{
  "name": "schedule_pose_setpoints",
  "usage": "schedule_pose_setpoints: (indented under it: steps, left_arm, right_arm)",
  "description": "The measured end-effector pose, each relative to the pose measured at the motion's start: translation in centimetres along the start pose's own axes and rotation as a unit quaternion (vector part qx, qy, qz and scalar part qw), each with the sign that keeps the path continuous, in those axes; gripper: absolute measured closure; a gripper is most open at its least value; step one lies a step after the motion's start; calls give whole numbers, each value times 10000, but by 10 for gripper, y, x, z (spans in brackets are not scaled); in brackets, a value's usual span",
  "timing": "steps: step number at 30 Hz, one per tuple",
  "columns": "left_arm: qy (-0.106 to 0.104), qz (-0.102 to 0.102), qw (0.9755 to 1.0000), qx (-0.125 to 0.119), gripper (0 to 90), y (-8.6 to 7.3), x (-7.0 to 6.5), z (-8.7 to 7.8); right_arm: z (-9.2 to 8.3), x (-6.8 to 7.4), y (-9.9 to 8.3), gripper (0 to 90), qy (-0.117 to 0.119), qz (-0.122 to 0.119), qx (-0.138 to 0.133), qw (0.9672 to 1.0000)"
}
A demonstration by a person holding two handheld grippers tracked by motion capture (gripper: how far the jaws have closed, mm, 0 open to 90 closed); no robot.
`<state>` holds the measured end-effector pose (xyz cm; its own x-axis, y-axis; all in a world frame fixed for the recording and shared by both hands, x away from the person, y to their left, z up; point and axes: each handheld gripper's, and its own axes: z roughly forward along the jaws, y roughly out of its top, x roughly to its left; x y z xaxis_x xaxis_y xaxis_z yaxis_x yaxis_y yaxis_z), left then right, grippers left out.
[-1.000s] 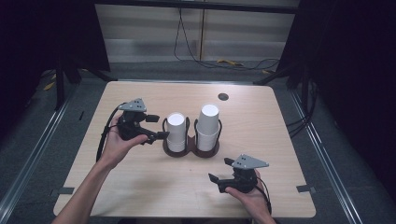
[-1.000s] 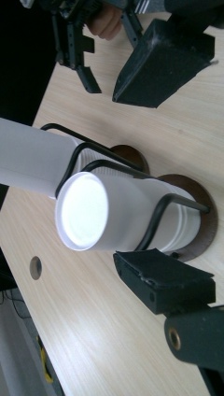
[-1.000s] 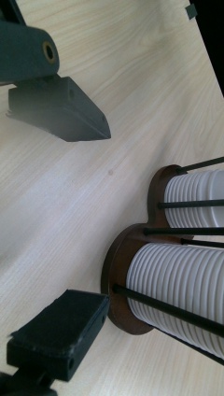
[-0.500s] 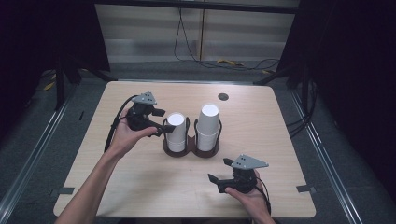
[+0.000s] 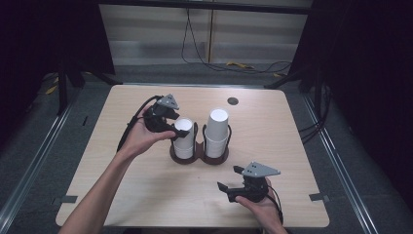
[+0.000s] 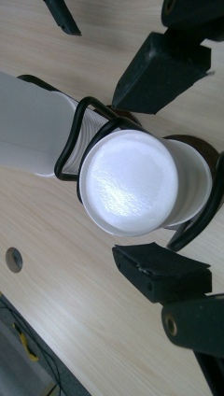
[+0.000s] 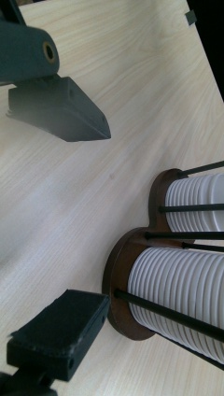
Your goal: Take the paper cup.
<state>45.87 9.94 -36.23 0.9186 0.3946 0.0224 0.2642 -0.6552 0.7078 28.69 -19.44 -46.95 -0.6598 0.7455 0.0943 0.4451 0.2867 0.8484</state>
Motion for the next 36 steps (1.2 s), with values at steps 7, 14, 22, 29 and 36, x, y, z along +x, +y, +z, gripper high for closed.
schedule_pose_setpoints:
  steps: [7,14,22,29,36]
  left_arm:
    - [-182,-47,9995,265,248,6,6,9]
    - [-260,-111,9987,419,272,7,9,14]
    - [-359,-180,9974,606,296,7,13,20]
    - [-315,-52,9961,821,275,7,12,26]
    - [-338,-42,9953,903,299,8,11,29]
  right_arm:
    - [-1,-1,-1,169,-13,24,32,10000]
    - [0,-1,-1,169,15,14,60,10000]
    - [1,-1,-2,165,40,50,82,9999]
    - [1,-2,-2,164,50,67,123,9999]
    - [2,-2,-3,165,27,69,148,9999]
